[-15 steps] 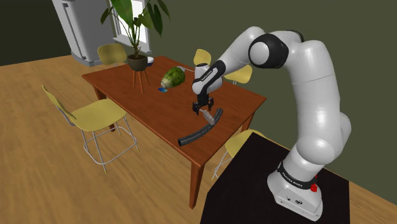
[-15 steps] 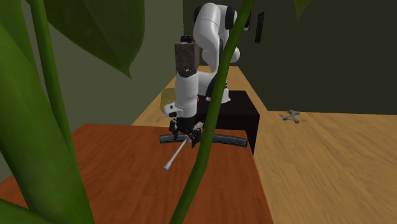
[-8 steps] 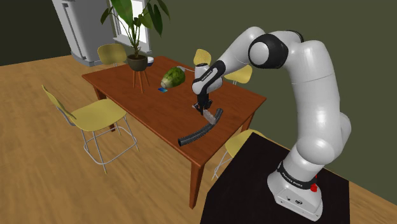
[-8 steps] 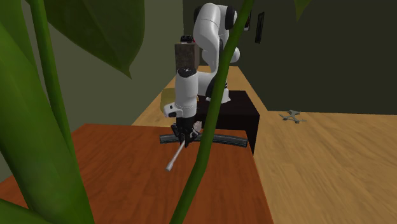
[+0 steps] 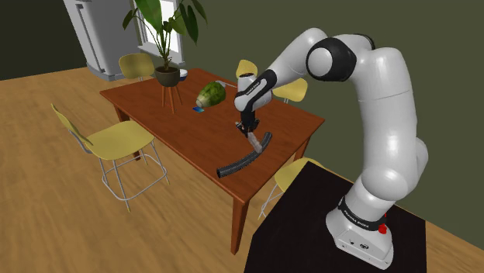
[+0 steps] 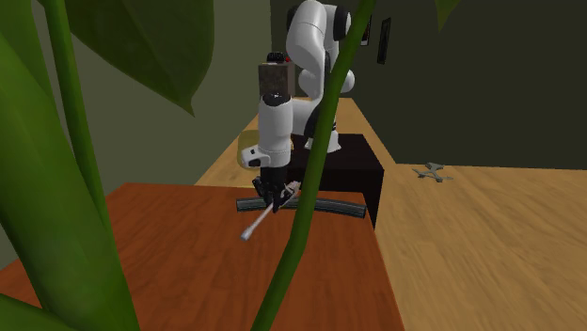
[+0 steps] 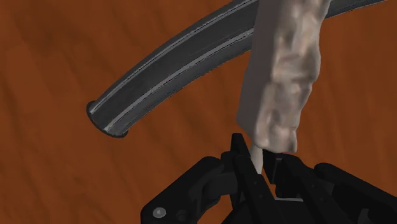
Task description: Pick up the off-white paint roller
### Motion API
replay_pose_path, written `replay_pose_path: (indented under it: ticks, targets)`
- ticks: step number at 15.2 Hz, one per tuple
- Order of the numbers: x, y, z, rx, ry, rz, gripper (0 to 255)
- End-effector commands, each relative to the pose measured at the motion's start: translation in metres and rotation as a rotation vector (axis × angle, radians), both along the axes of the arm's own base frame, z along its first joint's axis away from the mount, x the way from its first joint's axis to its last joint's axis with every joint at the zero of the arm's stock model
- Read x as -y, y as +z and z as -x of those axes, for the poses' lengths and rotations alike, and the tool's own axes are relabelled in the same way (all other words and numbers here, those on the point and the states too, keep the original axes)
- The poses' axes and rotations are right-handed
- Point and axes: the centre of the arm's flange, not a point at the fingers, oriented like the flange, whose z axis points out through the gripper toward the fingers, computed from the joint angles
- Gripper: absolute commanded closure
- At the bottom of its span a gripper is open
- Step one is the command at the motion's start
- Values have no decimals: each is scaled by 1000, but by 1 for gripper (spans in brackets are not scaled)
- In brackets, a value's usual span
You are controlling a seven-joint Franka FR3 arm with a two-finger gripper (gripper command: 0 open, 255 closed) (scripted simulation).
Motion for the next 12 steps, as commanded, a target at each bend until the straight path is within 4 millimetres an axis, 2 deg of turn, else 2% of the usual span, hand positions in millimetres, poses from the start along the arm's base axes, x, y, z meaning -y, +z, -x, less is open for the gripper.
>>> replay_pose_path:
  ticks: [1, 10, 12]
  targets:
    - [0, 12, 0, 0, 0, 0, 255]
    - [0, 59, 0, 0, 0, 0, 255]
    - [0, 60, 1, 0, 0, 0, 255]
